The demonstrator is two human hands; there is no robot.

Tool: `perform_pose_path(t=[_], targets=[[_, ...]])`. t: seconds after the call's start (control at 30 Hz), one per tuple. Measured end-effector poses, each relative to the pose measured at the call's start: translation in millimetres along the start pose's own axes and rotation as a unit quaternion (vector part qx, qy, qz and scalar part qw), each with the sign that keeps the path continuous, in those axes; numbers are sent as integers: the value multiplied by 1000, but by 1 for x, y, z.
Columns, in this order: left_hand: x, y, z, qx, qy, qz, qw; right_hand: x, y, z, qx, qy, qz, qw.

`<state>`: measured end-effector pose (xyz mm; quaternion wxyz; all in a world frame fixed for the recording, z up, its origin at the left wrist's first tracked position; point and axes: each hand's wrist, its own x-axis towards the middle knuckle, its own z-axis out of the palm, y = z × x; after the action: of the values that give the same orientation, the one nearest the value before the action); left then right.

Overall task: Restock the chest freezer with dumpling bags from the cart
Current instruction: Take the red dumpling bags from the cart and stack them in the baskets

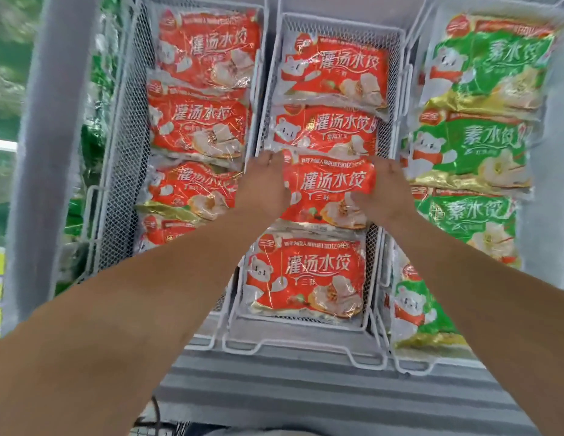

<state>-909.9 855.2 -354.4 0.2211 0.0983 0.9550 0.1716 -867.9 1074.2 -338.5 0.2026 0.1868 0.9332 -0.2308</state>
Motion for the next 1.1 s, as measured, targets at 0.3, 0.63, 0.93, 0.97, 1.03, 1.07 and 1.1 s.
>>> perform_pose_path(t=[0.3, 0.63, 0.93, 0.97, 1.03, 1.07, 1.1], targets=[[16, -15, 43, 78, -199, 55, 975, 19, 25, 59, -152, -159, -39, 975], [9, -7, 42, 69, -206, 20, 976, 15, 19, 55, -168, -169, -29, 971], [-14, 5, 22, 52, -111, 51, 991, -30, 3, 26, -144, -113, -72, 980], [-22, 8, 19, 52, -94, 53, 993, -40, 2, 22, -145, -108, -82, 980], [-35, 11, 12, 43, -63, 50, 996, -57, 0, 16, -140, -92, -95, 981], [-44, 11, 8, 40, -53, 49, 997, -67, 0, 13, -141, -84, -110, 980], [-54, 11, 3, 37, -44, 49, 997, -77, 0, 10, -142, -77, -121, 979]])
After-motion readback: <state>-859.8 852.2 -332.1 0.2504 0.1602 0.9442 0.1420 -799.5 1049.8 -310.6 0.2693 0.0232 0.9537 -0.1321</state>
